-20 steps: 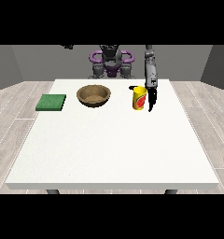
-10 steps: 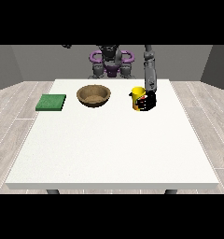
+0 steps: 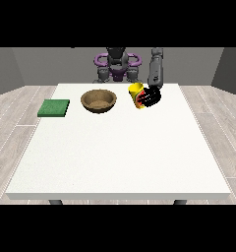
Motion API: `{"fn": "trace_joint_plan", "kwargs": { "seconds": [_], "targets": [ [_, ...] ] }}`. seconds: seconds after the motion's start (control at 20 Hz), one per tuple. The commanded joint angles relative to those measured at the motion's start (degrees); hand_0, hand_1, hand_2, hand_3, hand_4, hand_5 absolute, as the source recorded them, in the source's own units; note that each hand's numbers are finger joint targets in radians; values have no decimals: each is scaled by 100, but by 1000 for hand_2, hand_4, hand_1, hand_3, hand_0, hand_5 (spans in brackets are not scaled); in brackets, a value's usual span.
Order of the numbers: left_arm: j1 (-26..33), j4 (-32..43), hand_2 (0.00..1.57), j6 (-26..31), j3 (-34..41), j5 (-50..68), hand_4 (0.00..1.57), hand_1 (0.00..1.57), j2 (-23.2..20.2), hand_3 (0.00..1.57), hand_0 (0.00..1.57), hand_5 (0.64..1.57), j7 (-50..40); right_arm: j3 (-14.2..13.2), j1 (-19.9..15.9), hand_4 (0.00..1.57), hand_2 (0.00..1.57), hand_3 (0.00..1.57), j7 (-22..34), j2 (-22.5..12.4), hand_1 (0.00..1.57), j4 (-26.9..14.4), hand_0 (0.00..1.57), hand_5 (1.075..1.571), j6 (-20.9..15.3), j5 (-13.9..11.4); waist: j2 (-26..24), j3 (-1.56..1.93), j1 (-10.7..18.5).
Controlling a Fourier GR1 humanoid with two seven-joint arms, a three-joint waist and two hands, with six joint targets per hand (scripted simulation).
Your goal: Pick the cup and pour the ball into the bowl, then pick the bowl and place it on the pad
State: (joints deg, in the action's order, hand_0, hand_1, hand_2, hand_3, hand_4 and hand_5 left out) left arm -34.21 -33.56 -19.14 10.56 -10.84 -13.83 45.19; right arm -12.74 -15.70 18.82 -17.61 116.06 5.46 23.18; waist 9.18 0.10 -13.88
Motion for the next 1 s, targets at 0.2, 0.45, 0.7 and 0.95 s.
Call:
{"fn": "trace_joint_plan", "kwargs": {
  "seconds": [0.2,0.45,0.7,0.95],
  "targets": [
    [-861,233,1571,-1729,-785,-1451,1026,1415,-162,1571,1415,1552,-1503,-131,-158,264,0,0,-199,-158,0,-499,0,1562,434,288,-18,4,-358],
    [-1276,522,1571,-2087,-1342,-2223,971,1415,255,1571,1415,1562,-2701,178,97,308,0,0,-393,213,0,-659,0,1562,263,-121,-365,-3,-119],
    [-1651,935,1571,-2881,-1517,-2883,920,1391,184,1571,1391,1561,-3242,155,-378,348,0,0,-86,48,0,-430,0,1564,183,63,-20,-7,-440],
    [-2290,1448,1571,-3071,-2274,-4152,828,1368,-41,1571,1368,1552,-4289,239,-475,347,0,0,-289,138,0,-959,0,1562,199,-136,-196,5,-319]
  ]
}}
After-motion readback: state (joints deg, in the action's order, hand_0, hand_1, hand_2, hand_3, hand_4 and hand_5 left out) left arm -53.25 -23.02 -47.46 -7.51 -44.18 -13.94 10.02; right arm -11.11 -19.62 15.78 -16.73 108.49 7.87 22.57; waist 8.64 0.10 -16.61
